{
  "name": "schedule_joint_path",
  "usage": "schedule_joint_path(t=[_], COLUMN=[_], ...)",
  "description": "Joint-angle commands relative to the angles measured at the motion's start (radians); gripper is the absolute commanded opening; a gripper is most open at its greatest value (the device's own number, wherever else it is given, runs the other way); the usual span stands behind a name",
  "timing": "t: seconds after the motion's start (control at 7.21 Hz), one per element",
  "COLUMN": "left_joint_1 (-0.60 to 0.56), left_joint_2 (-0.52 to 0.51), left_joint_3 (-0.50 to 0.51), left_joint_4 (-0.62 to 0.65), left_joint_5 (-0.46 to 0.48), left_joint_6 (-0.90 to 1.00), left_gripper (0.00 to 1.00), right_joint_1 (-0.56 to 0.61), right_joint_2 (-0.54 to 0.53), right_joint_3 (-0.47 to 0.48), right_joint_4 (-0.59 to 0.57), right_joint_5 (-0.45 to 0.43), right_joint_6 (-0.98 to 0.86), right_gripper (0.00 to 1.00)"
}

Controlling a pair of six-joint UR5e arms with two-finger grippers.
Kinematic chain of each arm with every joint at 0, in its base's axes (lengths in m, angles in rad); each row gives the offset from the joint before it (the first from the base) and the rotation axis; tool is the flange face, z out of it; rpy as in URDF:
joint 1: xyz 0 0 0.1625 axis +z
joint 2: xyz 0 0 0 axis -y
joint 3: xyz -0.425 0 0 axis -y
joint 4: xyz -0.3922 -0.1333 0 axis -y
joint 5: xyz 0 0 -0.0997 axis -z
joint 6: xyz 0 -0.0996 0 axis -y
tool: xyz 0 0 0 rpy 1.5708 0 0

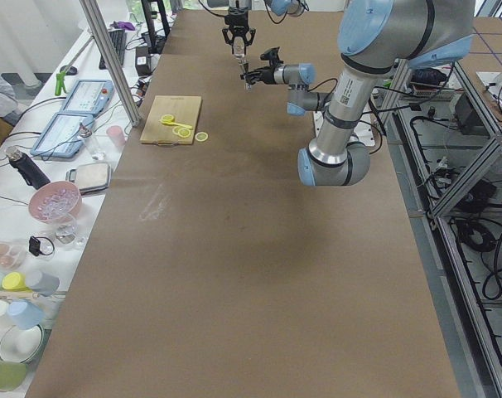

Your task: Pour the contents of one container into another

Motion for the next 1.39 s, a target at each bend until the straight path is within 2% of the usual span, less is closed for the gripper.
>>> schedule_joint_path(t=[0.0, 0.55, 1.25], left_joint_1=[0.000, 0.000, 0.000], left_joint_2=[0.000, 0.000, 0.000], left_joint_3=[-0.001, 0.000, 0.003], left_joint_4=[0.000, 0.000, 0.000], left_joint_5=[0.000, 0.000, 0.000], left_joint_6=[0.000, 0.000, 0.000], left_gripper=[0.00, 0.00, 0.00], right_joint_1=[-0.005, -0.039, -0.050], right_joint_2=[0.016, 0.045, 0.091], right_joint_3=[0.000, -0.003, -0.018], right_joint_4=[-0.044, -0.115, -0.199], right_joint_5=[-0.016, -0.078, -0.109], right_joint_6=[-0.013, -0.046, -0.103], right_gripper=[0.00, 0.00, 0.00])
